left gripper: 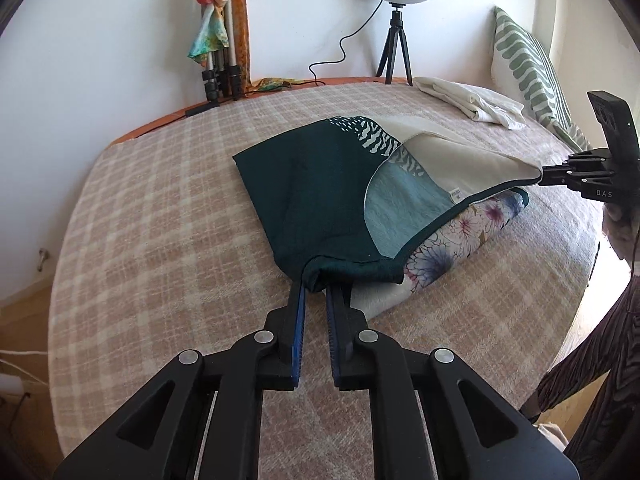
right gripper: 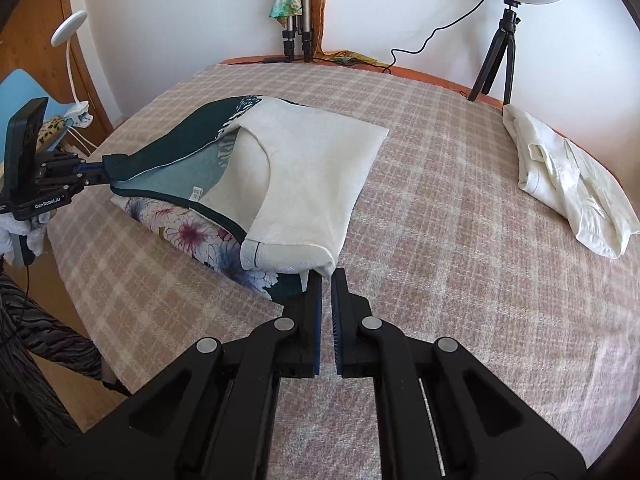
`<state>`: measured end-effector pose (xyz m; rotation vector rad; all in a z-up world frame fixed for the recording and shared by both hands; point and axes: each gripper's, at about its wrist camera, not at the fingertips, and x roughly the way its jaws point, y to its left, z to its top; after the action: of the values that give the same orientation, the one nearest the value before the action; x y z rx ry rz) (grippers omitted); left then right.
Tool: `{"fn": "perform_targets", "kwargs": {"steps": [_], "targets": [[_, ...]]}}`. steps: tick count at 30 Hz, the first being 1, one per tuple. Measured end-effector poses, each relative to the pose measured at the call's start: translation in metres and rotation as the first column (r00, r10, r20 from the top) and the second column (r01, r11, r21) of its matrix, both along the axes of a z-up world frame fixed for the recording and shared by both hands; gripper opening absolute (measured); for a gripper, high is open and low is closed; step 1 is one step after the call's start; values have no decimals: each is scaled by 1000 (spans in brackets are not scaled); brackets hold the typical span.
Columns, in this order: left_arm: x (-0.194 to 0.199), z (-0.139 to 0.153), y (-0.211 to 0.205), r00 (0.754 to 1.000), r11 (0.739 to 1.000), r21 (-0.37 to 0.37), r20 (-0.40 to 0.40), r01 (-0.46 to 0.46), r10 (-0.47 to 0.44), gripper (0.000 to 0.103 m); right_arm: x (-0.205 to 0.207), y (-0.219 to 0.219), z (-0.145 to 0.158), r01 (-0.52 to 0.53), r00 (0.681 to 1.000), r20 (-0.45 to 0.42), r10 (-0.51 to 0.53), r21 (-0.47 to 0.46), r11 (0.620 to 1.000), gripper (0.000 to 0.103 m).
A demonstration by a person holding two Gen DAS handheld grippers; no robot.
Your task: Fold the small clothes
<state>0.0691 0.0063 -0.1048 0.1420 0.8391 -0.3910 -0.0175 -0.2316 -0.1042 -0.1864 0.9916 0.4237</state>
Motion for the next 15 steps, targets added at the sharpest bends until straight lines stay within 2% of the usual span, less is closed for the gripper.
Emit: {"fn": "perform_targets", "kwargs": {"steps": [2,5,6,7,8,10,12,15], "targets": [[-8,4,10,1000,999,-44,-17,-22,21,19,-1,-13,-1,32,999,-36,-31,41,999,6],[-14,13,33,996,978,-190,-30,-91,87,37,7,-38,-2,120,989,-113,-98,207,971,7],[-10,12,40,992,959,-253,-58,-125,114,39,13,-48,-4,165,979,-159,-124,279,946,9],[-4,10,47,986,936,-315,-105,-159,132,40,18,-57,-10,216,966,-211,-148,348,912,20],[3,5,53,977,907,-374,-160,-192,140,41,23,-65,-16,268,951,-258,-173,399,877,35],[15,-7,60,954,844,-474,-266,-253,136,41,30,-76,-27,343,921,-337,-196,463,817,44],[24,-19,62,932,796,-526,-339,-300,127,41,37,-79,-37,374,902,-394,-178,503,779,44],[32,-31,63,910,730,-586,-398,-351,118,41,41,-74,-44,383,894,-414,-173,504,774,44]]}}
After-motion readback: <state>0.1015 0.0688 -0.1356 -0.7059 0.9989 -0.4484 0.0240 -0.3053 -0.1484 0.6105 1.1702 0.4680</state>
